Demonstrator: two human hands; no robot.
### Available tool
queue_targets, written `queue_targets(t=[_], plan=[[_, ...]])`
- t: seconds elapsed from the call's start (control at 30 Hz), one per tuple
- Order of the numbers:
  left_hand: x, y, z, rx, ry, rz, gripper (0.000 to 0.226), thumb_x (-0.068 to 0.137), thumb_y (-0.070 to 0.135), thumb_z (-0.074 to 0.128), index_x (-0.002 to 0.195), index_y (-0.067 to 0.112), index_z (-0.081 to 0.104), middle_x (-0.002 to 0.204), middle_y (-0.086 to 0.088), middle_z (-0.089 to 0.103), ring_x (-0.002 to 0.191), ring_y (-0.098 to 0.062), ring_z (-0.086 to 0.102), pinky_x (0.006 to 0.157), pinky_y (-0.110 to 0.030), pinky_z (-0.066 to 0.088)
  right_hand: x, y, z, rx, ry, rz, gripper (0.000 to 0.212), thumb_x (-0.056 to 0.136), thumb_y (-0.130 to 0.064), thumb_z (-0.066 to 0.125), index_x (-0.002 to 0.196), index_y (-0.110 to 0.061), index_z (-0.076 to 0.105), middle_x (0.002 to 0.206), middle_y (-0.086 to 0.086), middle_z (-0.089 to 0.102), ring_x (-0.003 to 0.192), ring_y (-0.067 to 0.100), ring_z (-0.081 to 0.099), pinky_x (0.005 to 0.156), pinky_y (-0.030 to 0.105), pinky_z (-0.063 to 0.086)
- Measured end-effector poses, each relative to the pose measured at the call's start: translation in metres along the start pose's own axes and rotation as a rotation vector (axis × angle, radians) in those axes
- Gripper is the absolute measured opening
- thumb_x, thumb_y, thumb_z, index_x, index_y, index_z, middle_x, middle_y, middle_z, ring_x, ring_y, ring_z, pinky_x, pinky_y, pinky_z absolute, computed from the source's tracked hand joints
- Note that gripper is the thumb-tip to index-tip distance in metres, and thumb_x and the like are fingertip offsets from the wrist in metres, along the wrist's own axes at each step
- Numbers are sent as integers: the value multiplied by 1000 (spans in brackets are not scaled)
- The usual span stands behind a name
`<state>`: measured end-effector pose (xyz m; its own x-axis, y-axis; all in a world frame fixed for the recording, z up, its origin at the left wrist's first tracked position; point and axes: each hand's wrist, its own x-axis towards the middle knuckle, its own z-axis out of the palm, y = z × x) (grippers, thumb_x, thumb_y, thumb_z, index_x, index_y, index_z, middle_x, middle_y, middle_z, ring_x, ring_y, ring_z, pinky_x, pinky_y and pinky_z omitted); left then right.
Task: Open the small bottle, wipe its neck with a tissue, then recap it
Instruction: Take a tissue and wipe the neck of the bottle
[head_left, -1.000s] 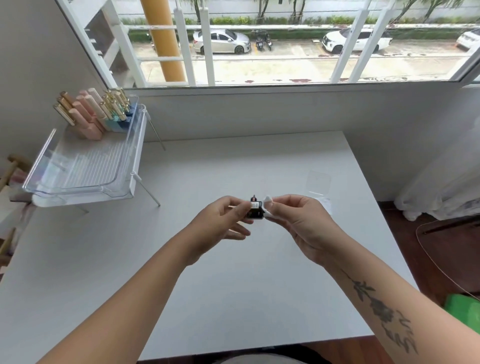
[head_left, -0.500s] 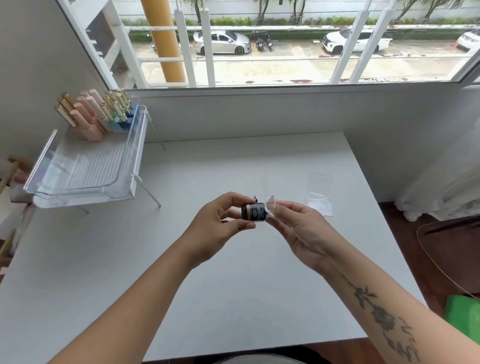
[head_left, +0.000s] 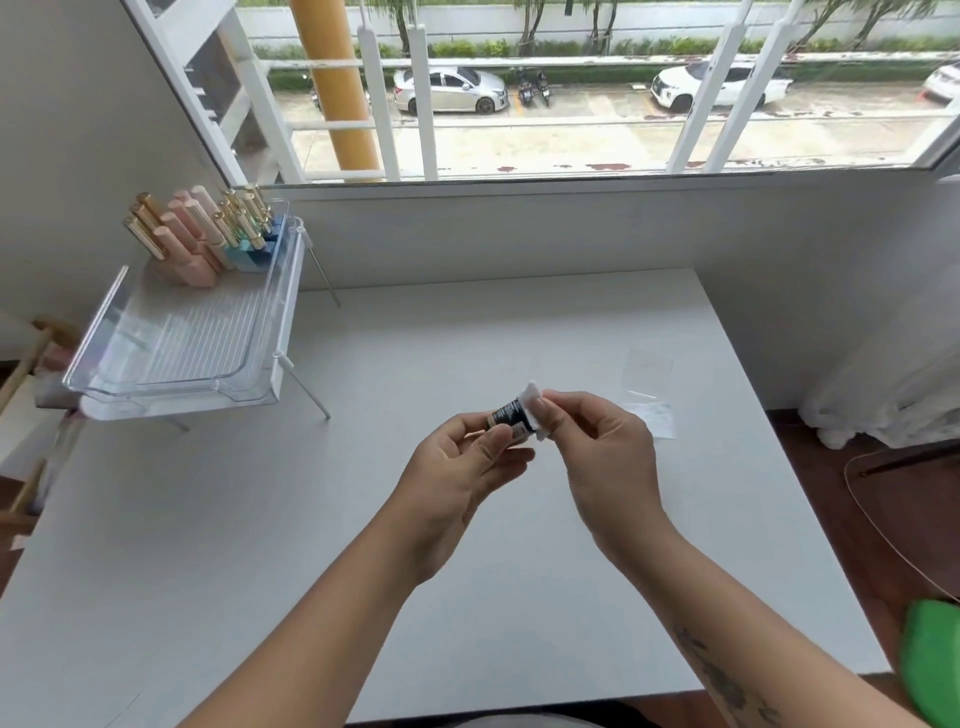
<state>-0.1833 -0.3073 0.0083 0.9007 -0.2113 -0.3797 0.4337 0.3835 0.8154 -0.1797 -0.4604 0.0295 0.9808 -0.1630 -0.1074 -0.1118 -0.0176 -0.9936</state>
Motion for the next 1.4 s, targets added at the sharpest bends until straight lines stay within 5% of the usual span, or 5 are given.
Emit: queue_targets(t=[0.23, 0.7, 0.93, 1.13, 1.4], plan=[[-7, -1, 3, -313, 19, -176, 38, 85, 40, 66, 98, 9, 82, 95, -10, 79, 91, -20, 77, 78, -24, 59, -3, 7, 0, -201, -45, -336, 13, 88, -9, 71, 97, -16, 78, 93, -8, 77, 94, 10, 71, 79, 19, 53], [3, 4, 16, -203, 98, 88, 41, 75, 17, 76, 111, 0, 65, 103, -15, 77, 92, -23, 75, 83, -24, 57, 6, -2, 15, 67, 143, -14, 15, 87, -31, 72, 77, -20, 72, 77, 2, 76, 79, 21, 73, 73, 29, 58], [8, 19, -4, 268, 97, 202, 24, 83, 12, 79, 101, 27, 74, 99, 3, 80, 100, -11, 73, 85, -21, 54, 18, -6, 3, 51, -57, 70, 12, 88, -26, 71, 79, -19, 71, 82, 3, 76, 85, 23, 72, 82, 30, 58], [9, 32, -13, 294, 39, 229, 27, 82, 9, 80, 99, 29, 75, 99, 2, 80, 99, -10, 73, 84, -16, 53, 30, -18, 2, 379, -196, 374, 10, 87, -14, 69, 79, -12, 64, 82, 6, 69, 79, 17, 64, 78, 28, 51], [12, 36, -18, 437, 24, 279, 35, 82, 2, 78, 103, 29, 73, 99, 12, 79, 91, -5, 73, 78, -14, 52, 44, -29, 2, 243, -276, 404, 6, 91, -9, 64, 90, -3, 63, 89, 12, 69, 77, 17, 63, 73, 25, 53]])
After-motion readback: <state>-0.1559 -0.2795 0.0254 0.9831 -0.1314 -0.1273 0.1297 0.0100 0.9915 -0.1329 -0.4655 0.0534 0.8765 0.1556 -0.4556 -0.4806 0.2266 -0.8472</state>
